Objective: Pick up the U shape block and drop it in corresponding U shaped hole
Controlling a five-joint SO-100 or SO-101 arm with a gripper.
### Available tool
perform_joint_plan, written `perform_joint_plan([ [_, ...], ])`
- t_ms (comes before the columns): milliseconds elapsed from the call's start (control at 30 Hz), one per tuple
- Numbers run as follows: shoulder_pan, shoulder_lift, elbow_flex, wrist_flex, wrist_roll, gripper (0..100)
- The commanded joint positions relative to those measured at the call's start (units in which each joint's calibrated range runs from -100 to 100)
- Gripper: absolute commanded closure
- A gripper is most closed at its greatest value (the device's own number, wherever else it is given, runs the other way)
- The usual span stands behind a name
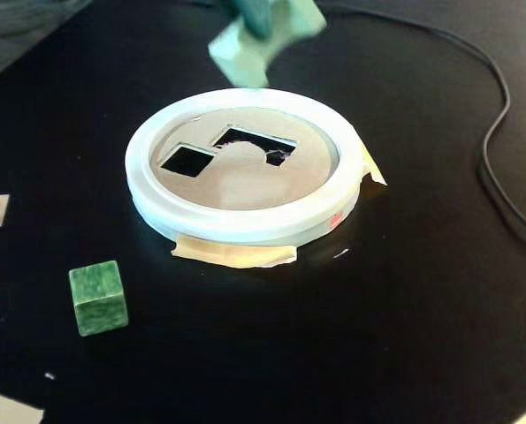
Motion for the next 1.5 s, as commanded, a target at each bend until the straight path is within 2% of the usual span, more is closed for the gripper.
perform_joint_plan([
  [0,-11.15,-4.67,-3.85,0.39,-10.89,99],
  [200,-14.90,-0.01,-3.94,0.39,-21.54,99],
  [333,-16.65,2.59,-3.94,0.39,-25.45,99],
  [533,-18.77,9.04,-4.03,0.39,-35.31,99],
  [767,-19.02,16.29,-4.85,0.39,-40.05,99],
  [1467,-13.53,29.10,-4.94,-0.62,-40.59,99],
])
